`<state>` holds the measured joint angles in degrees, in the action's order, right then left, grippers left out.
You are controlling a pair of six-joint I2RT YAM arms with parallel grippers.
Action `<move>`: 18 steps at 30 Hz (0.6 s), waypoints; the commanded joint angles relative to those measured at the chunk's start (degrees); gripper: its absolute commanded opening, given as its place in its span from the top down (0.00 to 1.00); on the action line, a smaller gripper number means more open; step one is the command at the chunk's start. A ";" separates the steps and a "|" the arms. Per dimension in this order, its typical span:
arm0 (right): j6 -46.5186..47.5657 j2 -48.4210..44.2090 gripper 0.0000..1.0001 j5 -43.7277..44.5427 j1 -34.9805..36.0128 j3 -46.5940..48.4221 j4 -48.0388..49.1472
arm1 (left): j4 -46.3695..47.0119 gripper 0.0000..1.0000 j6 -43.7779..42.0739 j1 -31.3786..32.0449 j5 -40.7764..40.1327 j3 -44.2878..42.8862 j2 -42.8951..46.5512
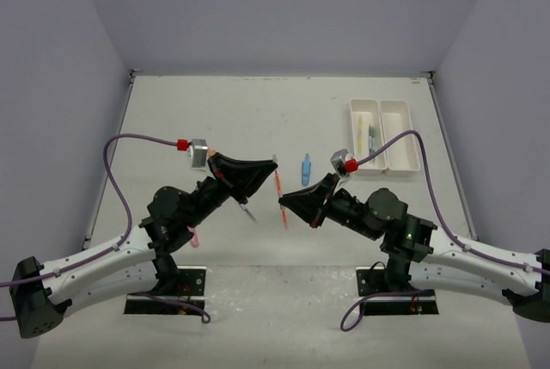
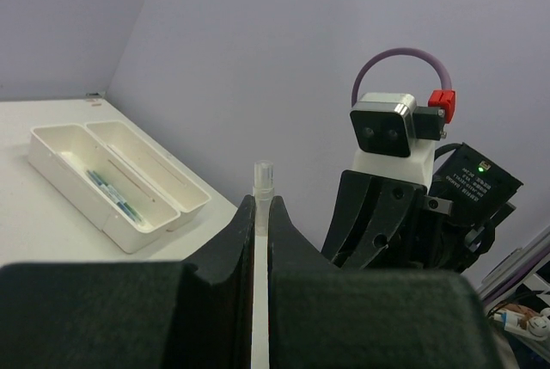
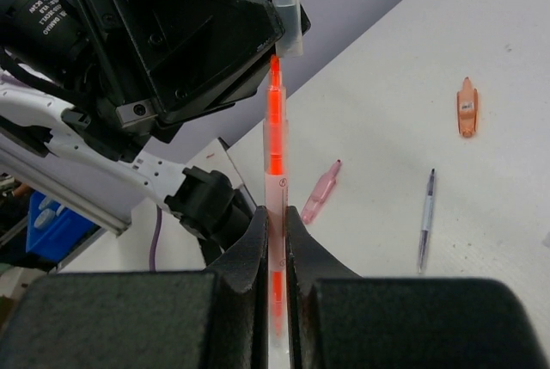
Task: Sort the stationery into containers
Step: Close the pen cap on the pen.
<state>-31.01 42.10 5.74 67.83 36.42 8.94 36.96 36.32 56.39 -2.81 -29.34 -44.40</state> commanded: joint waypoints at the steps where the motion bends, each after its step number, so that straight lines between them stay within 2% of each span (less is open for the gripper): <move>1: 0.83 -1.10 1.00 2.08 0.32 1.10 1.87 | 2.68 1.00 -1.87 0.04 0.00 -0.45 -0.11; 18: 0.52 0.47 1.00 1.78 0.72 0.40 2.27 | 1.84 1.00 -2.12 0.04 -1.90 -1.92 -0.36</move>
<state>-30.96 43.13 6.32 67.97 36.42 8.88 37.00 36.31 56.38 -3.38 -29.35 -44.43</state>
